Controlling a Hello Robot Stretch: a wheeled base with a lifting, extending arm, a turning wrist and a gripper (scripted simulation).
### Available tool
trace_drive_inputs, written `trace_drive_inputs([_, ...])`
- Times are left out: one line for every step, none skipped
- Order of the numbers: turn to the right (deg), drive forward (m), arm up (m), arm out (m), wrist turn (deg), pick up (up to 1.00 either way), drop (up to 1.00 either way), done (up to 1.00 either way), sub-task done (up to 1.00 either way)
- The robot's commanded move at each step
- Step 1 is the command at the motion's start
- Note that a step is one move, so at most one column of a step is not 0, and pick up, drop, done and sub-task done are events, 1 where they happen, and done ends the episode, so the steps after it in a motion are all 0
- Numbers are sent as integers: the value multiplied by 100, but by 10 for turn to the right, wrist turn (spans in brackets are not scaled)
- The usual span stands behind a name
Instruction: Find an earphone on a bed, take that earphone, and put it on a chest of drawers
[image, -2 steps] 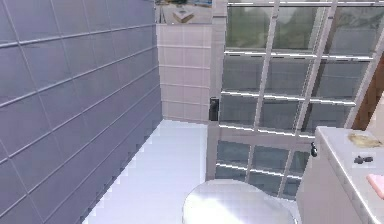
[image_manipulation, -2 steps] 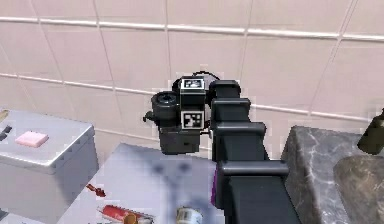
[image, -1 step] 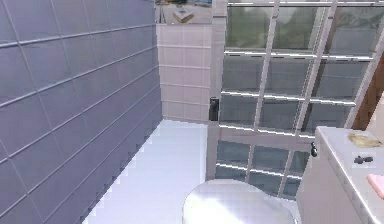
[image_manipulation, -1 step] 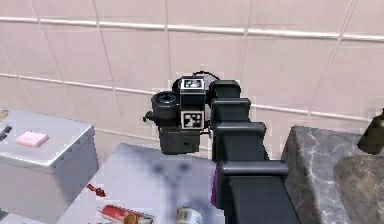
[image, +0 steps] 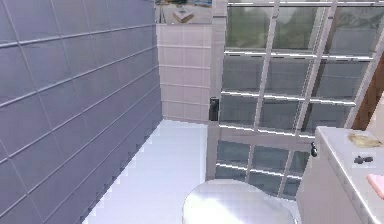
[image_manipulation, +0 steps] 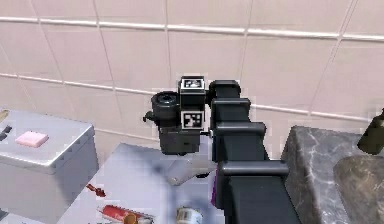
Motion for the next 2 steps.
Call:
trace_drive_inputs([0,0,0,-10,0,0,0,0,0])
trace_drive_inputs([0,0,0,0,0,0,0,100,0])
